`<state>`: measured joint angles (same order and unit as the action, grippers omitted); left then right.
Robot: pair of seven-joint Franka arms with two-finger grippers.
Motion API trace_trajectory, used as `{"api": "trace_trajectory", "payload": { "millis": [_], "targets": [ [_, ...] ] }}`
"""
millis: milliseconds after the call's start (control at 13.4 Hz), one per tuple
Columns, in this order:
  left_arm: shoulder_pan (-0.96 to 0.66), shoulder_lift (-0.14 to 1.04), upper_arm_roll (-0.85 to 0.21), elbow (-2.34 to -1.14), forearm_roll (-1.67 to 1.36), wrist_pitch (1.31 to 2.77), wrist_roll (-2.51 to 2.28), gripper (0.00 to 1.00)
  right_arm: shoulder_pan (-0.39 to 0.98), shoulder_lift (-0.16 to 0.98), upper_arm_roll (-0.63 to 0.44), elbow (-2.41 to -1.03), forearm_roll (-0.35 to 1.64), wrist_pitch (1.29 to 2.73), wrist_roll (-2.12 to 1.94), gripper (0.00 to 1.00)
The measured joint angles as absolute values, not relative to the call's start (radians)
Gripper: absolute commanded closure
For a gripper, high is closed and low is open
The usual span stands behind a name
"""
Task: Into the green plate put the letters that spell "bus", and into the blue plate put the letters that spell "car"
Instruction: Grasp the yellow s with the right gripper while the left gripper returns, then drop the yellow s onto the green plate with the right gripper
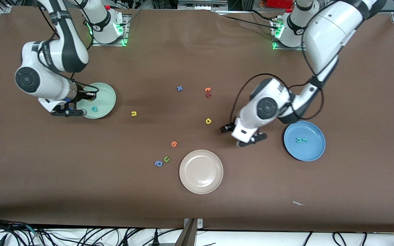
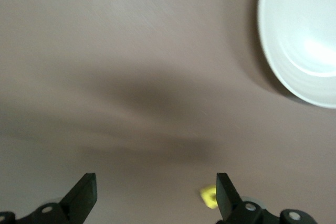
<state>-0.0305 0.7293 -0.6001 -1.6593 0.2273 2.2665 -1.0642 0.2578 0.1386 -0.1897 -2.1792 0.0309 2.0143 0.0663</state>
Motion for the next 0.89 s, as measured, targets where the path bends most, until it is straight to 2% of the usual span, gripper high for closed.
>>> {"api": "trace_trajectory", "payload": {
  "millis": [298,446,521,595,669,893],
  "targets": [
    [-0.134,0.748,-0.584,-1.702,0.361,2.375,-1.338,0.00,0.257,0.192,-0.199,-2.297,0.031,2.161,0.061,0.86],
    [-0.149,0.779,-0.581,-1.709,0.431,2.400,-1.421,0.00,0.258,0.226,-0.199,-2.326,0.031,2.206,0.061,0.81],
    [-0.156,0.791,-0.579,-1.708,0.447,2.406,-1.440,0.00,0.258,0.239,-0.199,-2.329,0.031,2.213,0.061,0.58],
    [-0.166,0.800,-0.572,-1.707,0.456,2.412,-1.449,0.00,0.259,0.247,-0.199,-2.329,0.031,2.214,0.061,0.14],
    [-0.180,0.808,-0.562,-1.702,0.456,2.415,-1.451,0.00,0.259,0.249,-0.199,-2.329,0.031,2.215,0.061,0.01],
    [-0.240,0.819,-0.516,-1.682,0.456,2.417,-1.461,0.03,0.259,0.232,-0.199,-2.319,0.032,2.218,0.067,0.01]
  ]
}}
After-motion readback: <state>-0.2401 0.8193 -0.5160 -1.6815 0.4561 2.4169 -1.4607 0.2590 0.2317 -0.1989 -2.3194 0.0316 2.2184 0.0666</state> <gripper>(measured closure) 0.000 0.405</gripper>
